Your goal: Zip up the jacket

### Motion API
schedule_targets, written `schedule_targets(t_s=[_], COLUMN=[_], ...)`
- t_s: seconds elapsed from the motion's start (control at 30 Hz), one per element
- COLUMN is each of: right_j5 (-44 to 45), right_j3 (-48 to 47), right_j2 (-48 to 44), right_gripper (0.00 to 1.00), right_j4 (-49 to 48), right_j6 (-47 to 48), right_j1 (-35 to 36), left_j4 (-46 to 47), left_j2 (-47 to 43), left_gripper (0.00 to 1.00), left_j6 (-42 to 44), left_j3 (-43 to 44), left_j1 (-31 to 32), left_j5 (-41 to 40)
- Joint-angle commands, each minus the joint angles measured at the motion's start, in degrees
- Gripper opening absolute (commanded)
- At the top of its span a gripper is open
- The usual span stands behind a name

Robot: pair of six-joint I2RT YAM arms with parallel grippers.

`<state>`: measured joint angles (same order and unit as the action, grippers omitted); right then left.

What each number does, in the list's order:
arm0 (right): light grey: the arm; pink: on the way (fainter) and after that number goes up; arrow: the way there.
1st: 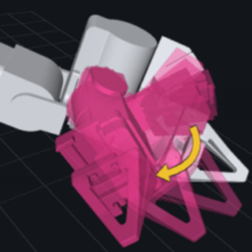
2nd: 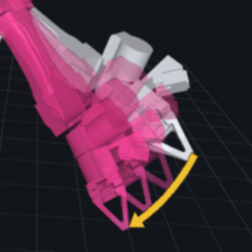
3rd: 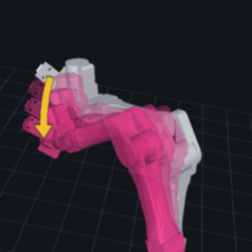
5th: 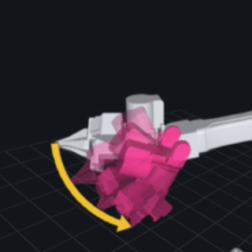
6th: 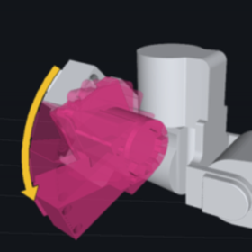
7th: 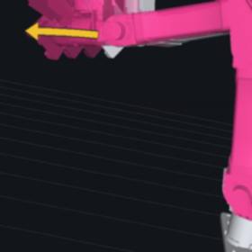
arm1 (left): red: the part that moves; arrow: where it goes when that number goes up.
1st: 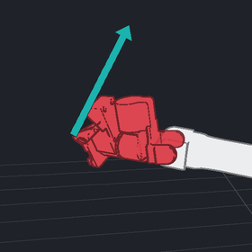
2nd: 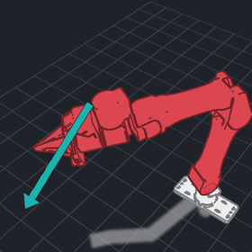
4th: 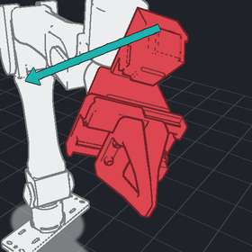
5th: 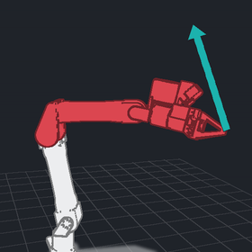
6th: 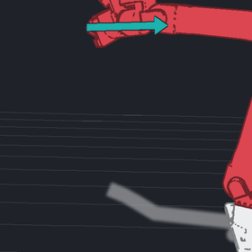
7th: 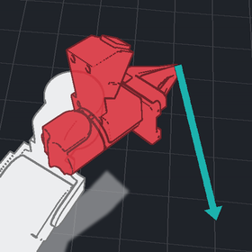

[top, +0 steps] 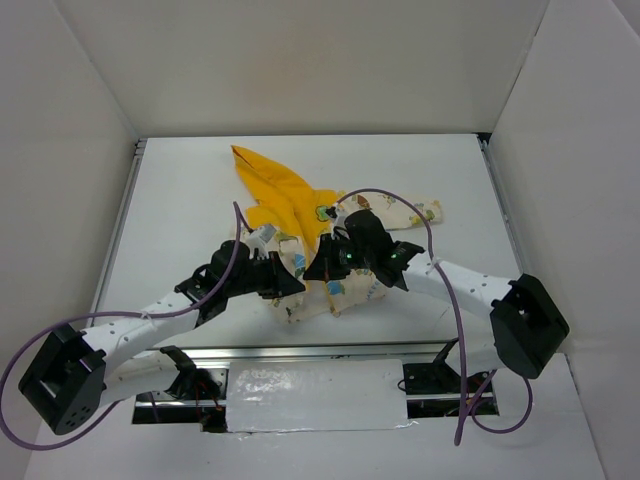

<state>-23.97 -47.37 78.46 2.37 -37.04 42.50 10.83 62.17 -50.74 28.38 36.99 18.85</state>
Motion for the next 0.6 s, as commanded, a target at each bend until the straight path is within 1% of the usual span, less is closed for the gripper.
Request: schedule_targets(t_s=[0.0, 0.07, 0.1, 0.17, 0.3, 0.37, 0.47, 0.57], right_j5=[-0.38, -0.12, 0.06, -0.20, 0.58, 3.99, 10.40, 13.76], right_j3=[-3.25, -3.51, -3.77, -3.95, -2.99, -2.90, -2.11, -1.15], right_j2=[0.12, 0.21, 0.38, 0.47, -1.02, -2.68, -4.71, -5.85], right_gripper=[0.00, 0.00, 0.00, 0.01, 0.45, 0.48, 0.49, 0.48], right_j4=[-1.05, -0.79, -0.35, -0.35, -0.71, 0.96, 6.40, 10.62], right_j6=[-0.32, -0.23, -0.14, -0.14, 0.38, 2.13, 4.25, 5.39], right_j1=[0.48, 0.39, 0.48, 0.39, 0.30, 0.04, -0.22, 0.04], left_j4=[1.30, 1.21, 1.21, 1.12, 0.52, -1.42, -5.72, -9.24], left_j2=[0.41, 0.32, 0.41, 0.58, 0.15, -0.73, -2.14, -3.37], left_gripper=[0.10, 0.06, 0.00, 0.00, 0.00, 0.00, 0.00, 0.00], left_j6=[1.79, 1.87, 1.96, 2.14, 1.70, 1.52, 1.35, 0.73], left_j3=[1.24, 1.24, 1.24, 1.24, 0.97, 1.41, 2.29, 2.47], left_j1=[0.27, 0.27, 0.27, 0.27, 0.27, 0.27, 0.18, 0.18], left_j5=[-0.22, -0.22, -0.13, -0.04, -0.92, -3.80, -7.67, -10.32])
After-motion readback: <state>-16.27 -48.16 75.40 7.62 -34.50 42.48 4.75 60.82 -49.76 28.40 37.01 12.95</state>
